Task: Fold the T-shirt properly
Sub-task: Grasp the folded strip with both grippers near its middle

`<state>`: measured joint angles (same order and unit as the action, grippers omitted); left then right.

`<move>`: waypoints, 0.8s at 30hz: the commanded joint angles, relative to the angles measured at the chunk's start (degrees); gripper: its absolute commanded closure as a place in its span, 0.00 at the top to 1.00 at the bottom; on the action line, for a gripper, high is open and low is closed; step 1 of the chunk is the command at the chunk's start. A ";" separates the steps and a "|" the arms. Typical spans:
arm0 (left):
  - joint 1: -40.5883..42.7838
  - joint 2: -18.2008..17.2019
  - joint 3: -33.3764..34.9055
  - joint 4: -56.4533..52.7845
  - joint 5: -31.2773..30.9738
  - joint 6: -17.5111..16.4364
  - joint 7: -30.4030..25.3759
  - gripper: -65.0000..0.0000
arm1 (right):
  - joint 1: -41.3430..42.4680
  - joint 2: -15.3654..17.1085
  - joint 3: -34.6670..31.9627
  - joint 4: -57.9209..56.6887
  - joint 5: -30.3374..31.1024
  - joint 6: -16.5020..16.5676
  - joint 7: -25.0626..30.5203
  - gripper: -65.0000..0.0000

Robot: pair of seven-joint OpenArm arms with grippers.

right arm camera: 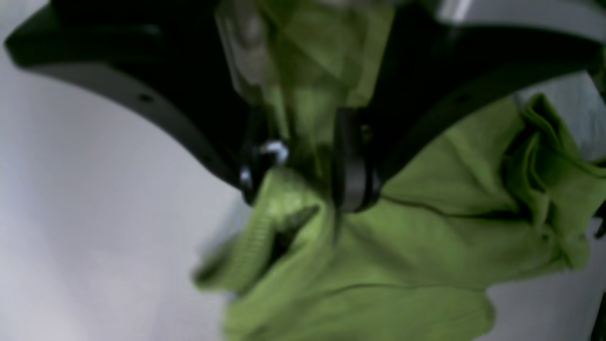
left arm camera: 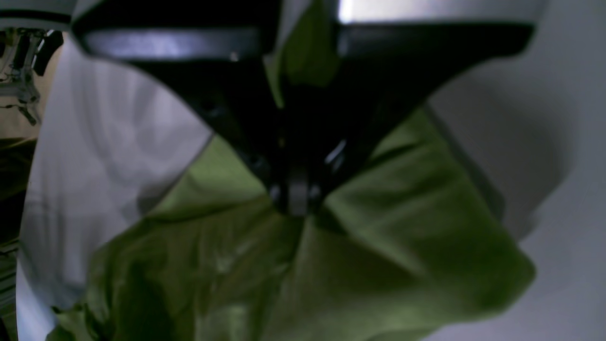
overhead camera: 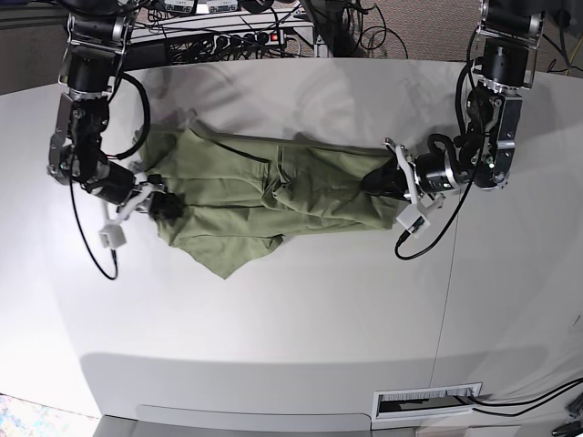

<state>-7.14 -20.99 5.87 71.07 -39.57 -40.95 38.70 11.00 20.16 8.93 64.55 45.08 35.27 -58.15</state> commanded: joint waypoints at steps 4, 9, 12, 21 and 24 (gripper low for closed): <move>0.63 -0.90 0.13 -0.48 4.81 0.95 5.42 0.00 | -0.09 -0.33 -3.37 -0.50 -3.76 -0.76 -4.44 0.35; 0.63 -0.70 0.13 -0.48 4.81 0.95 5.42 0.00 | 0.02 -1.09 -4.28 -0.37 -3.15 -0.74 -4.87 0.03; 0.66 -0.26 0.13 -0.48 4.79 0.95 5.44 0.00 | 0.35 -1.07 -3.26 0.52 -1.29 -0.74 -7.08 0.00; 0.98 6.56 0.39 -0.48 1.79 0.95 8.04 0.00 | 0.42 -1.11 1.31 12.94 3.02 -0.72 -12.94 0.00; 0.96 9.29 0.42 -0.48 1.73 0.95 8.72 0.00 | 0.44 -1.11 1.29 17.99 2.89 -0.59 -12.76 0.00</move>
<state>-6.33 -11.38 5.98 70.70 -41.65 -40.95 43.70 10.04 18.22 9.96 81.65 46.52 34.33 -72.03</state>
